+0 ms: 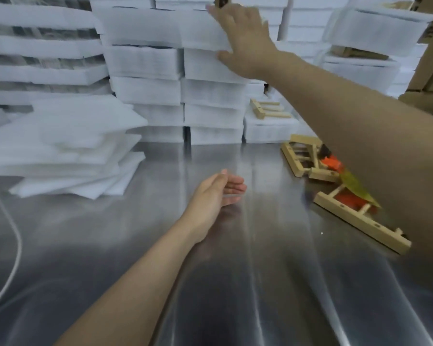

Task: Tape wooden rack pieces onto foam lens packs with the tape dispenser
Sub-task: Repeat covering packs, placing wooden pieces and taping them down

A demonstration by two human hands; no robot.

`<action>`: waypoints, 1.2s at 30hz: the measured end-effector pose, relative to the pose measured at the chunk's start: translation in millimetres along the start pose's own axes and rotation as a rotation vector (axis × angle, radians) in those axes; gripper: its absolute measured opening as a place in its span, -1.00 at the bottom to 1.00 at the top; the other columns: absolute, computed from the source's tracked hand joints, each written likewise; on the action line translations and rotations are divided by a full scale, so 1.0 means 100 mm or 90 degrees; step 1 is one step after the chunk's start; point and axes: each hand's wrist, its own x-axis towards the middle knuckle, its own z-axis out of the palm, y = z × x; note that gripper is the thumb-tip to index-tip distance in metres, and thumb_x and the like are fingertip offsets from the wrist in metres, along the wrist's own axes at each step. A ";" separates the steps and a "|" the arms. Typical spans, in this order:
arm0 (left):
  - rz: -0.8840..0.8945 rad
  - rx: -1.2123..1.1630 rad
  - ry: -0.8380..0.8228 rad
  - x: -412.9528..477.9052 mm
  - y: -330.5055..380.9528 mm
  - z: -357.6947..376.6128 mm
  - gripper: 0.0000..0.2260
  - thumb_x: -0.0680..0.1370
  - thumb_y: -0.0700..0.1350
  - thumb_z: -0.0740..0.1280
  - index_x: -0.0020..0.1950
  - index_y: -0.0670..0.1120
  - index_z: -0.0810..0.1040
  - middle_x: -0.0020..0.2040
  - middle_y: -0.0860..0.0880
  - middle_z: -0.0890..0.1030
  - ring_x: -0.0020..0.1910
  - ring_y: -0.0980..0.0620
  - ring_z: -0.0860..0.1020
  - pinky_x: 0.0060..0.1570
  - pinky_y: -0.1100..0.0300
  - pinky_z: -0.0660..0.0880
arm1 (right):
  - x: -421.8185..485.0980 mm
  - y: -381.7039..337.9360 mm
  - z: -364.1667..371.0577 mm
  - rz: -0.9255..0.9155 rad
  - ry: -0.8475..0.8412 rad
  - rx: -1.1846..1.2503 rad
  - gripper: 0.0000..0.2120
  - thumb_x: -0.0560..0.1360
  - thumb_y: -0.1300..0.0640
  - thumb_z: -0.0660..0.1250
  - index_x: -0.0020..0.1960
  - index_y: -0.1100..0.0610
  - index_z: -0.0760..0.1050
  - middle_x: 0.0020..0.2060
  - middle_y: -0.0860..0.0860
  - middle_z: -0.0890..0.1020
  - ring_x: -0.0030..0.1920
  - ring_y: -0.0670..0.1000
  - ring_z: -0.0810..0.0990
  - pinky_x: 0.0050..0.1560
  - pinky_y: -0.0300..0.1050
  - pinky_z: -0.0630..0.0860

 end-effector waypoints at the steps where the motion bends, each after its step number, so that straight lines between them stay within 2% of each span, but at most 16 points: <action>1: -0.001 0.002 -0.002 0.00 0.00 0.00 -0.65 0.69 -0.11 0.03 -0.10 -0.16 0.55 -0.18 -0.10 0.62 -0.16 0.03 0.57 0.00 0.17 0.52 | 0.04 0.00 0.00 0.008 -0.047 -0.035 -0.42 0.57 0.05 0.18 0.55 -0.02 0.11 0.48 0.08 0.18 0.43 0.24 0.18 0.29 0.30 0.28; 3: 0.001 0.009 -0.006 0.00 0.00 0.00 -0.64 0.69 -0.11 0.03 -0.11 -0.16 0.56 -0.18 -0.09 0.62 -0.15 0.02 0.57 0.02 0.15 0.52 | 0.13 -0.02 -0.03 0.045 -0.040 -0.078 -0.42 0.56 0.09 0.20 0.54 0.01 0.09 0.47 0.13 0.19 0.40 0.28 0.19 0.20 0.35 0.35; 7: 0.011 0.047 -0.016 0.00 -0.03 -0.01 -0.66 0.69 -0.09 0.06 -0.10 -0.14 0.57 -0.18 -0.06 0.63 -0.14 0.04 0.58 0.04 0.14 0.53 | 0.29 -0.10 -0.08 0.121 -0.073 -0.132 -0.43 0.54 0.17 0.20 0.51 0.04 0.11 0.46 0.21 0.19 0.43 0.33 0.18 0.28 0.52 0.12; 9: 0.015 0.067 -0.018 0.01 -0.06 -0.01 -0.66 0.69 -0.08 0.06 -0.10 -0.12 0.57 -0.17 -0.05 0.64 -0.12 0.03 0.59 0.06 0.12 0.53 | 0.33 -0.11 -0.12 0.149 -0.105 -0.091 -0.45 0.50 0.24 0.17 0.47 0.04 0.19 0.40 0.21 0.25 0.34 0.32 0.31 0.31 0.50 0.13; 12: 0.028 0.104 -0.021 0.03 -0.09 -0.03 -0.65 0.69 -0.09 0.06 -0.12 -0.10 0.58 -0.18 -0.03 0.64 -0.13 0.04 0.59 0.04 0.14 0.53 | 0.35 -0.16 -0.15 0.144 -0.108 -0.064 -0.49 0.45 0.31 0.14 0.38 0.11 0.26 0.32 0.23 0.36 0.20 0.29 0.48 0.34 0.57 -0.05; 13: 0.034 0.113 -0.022 0.03 -0.09 -0.03 -0.65 0.68 -0.09 0.06 -0.12 -0.09 0.59 -0.17 -0.03 0.64 -0.13 0.05 0.60 0.03 0.16 0.53 | 0.35 -0.16 -0.15 0.133 -0.098 -0.071 -0.52 0.45 0.31 0.14 0.36 0.13 0.28 0.30 0.23 0.40 0.19 0.28 0.49 0.36 0.54 -0.05; 16: 0.041 0.128 -0.022 0.02 -0.10 -0.03 -0.66 0.68 -0.08 0.06 -0.11 -0.09 0.59 -0.16 -0.04 0.63 -0.13 0.07 0.59 0.03 0.16 0.54 | 0.21 -0.11 -0.17 0.161 0.008 -0.012 -0.62 0.49 0.23 0.18 0.31 0.17 0.35 0.22 0.20 0.50 0.24 0.24 0.46 0.41 0.19 0.20; 18: 0.040 0.126 -0.016 0.03 -0.10 -0.02 -0.66 0.68 -0.08 0.06 -0.10 -0.09 0.58 -0.15 -0.03 0.62 -0.13 0.07 0.58 0.04 0.11 0.56 | 0.00 -0.11 -0.23 0.198 0.121 0.089 -0.61 0.52 0.12 0.21 0.33 0.17 0.37 0.24 0.15 0.52 0.25 0.18 0.46 0.24 -0.04 0.34; 20: 0.041 0.104 -0.002 0.04 -0.09 -0.02 -0.68 0.69 -0.09 0.06 -0.07 -0.09 0.57 -0.12 -0.03 0.61 -0.10 0.08 0.57 0.04 0.08 0.56 | -0.31 -0.20 -0.35 0.187 0.221 0.165 -0.56 0.51 0.05 0.23 0.35 0.18 0.36 0.25 0.10 0.51 0.24 0.12 0.47 0.13 -0.09 0.38; 22: 0.051 0.068 0.036 0.04 -0.07 -0.03 -0.72 0.69 -0.11 0.04 -0.02 -0.07 0.53 -0.06 -0.04 0.59 -0.09 0.10 0.55 0.00 0.10 0.55 | -0.73 -0.36 -0.55 0.112 0.294 0.249 -0.55 0.48 0.07 0.27 0.32 0.20 0.37 0.19 0.06 0.50 0.17 0.07 0.48 0.08 0.00 0.45; 24: 0.118 0.111 0.122 0.04 -0.03 -0.09 -0.77 0.68 -0.16 0.07 0.00 -0.03 0.51 -0.01 -0.03 0.57 -0.03 0.04 0.53 0.04 0.07 0.50 | -1.21 -0.55 -0.74 0.025 0.314 0.289 -0.60 0.44 0.12 0.31 0.24 0.22 0.40 0.10 -0.05 0.44 0.08 -0.01 0.46 -0.05 0.07 0.48; 26: 0.264 0.260 0.255 0.03 0.05 -0.22 -0.80 0.61 -0.30 0.15 0.06 -0.09 0.53 0.00 -0.03 0.56 0.04 -0.02 0.52 0.10 0.16 0.43 | -1.70 -0.72 -0.86 -0.002 0.260 0.309 -0.64 0.43 0.15 0.35 0.20 0.14 0.40 0.06 -0.14 0.40 0.03 -0.04 0.46 -0.08 0.11 0.49; 28: 0.417 0.441 0.390 0.01 0.19 -0.41 -0.73 0.46 -0.39 0.19 0.08 -0.19 0.56 0.00 -0.09 0.57 0.04 -0.09 0.50 0.06 0.21 0.36 | -2.13 -0.85 -0.86 -0.009 0.182 0.298 -0.62 0.41 0.14 0.37 0.18 0.02 0.36 0.02 -0.13 0.46 -0.01 0.04 0.50 -0.12 0.15 0.51; 31: 0.562 0.586 0.569 -0.06 0.43 -0.67 -0.65 0.34 -0.34 0.19 0.06 -0.16 0.56 0.08 -0.09 0.59 0.13 -0.06 0.44 0.10 0.14 0.31 | -2.51 -0.90 -0.73 -0.005 0.049 0.280 -0.59 0.40 0.10 0.40 0.17 -0.07 0.33 0.00 -0.07 0.53 -0.02 0.08 0.54 -0.18 0.14 0.54; 33: 0.569 0.677 0.659 -0.10 0.55 -0.83 -0.64 0.36 -0.29 0.21 0.13 -0.13 0.56 0.23 -0.08 0.54 0.32 -0.08 0.37 0.26 0.07 0.25 | -2.61 -0.91 -0.57 0.013 -0.069 0.285 -0.59 0.44 0.09 0.41 0.21 -0.10 0.34 0.04 -0.10 0.54 0.05 0.05 0.52 -0.09 0.13 0.53; 36: 0.414 0.849 0.667 -0.10 0.61 -1.13 -0.52 0.49 -0.05 0.27 0.40 -0.13 0.41 0.48 -0.09 0.33 0.53 -0.14 0.13 0.47 -0.08 -0.04 | -2.60 -0.89 -0.33 -0.014 -0.280 0.225 -0.61 0.48 0.09 0.34 0.25 -0.13 0.32 0.11 -0.17 0.49 0.17 -0.04 0.43 0.09 0.00 0.45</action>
